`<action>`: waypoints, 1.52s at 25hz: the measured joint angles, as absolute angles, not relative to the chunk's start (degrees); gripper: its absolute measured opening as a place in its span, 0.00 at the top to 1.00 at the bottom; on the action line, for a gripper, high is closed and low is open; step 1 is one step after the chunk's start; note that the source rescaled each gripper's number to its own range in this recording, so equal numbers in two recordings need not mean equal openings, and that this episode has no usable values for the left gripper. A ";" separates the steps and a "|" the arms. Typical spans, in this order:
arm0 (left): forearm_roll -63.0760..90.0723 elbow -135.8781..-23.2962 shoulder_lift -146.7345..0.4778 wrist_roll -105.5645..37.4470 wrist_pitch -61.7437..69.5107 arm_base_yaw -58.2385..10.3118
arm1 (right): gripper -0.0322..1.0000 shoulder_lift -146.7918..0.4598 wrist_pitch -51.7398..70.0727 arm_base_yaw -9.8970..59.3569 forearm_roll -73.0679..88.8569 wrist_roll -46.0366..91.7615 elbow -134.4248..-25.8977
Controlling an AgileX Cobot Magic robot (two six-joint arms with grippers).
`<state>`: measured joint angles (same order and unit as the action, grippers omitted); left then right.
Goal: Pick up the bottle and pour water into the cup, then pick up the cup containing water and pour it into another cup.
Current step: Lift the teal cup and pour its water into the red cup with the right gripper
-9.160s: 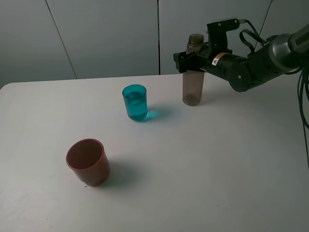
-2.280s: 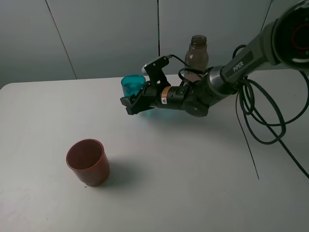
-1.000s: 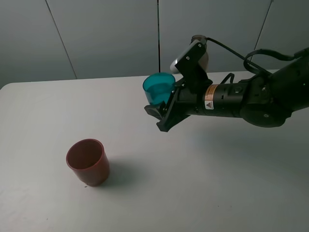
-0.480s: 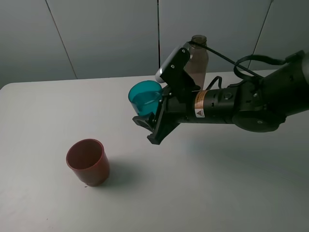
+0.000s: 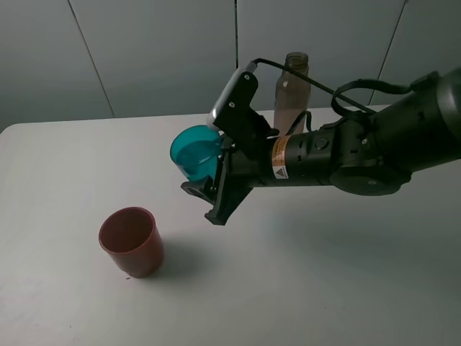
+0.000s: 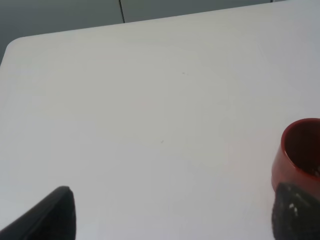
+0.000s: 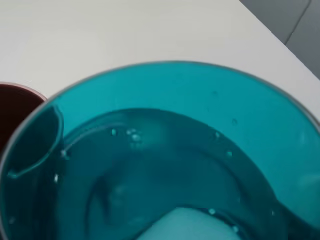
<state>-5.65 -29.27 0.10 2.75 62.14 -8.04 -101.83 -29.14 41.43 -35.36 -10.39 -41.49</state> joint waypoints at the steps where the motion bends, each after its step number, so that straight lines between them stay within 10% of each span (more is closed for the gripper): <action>1: -5.65 -29.27 0.10 2.75 62.14 -8.04 | 0.88 -101.83 -28.83 41.57 -35.36 -10.24 -41.61; 38: -5.65 -29.27 0.10 2.75 62.14 -8.04 | 0.89 -101.83 -20.35 45.88 -28.83 5.23 -45.45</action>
<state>-5.65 -29.27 0.10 2.75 62.14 -8.04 -101.83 -20.35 45.88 -28.83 5.23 -45.45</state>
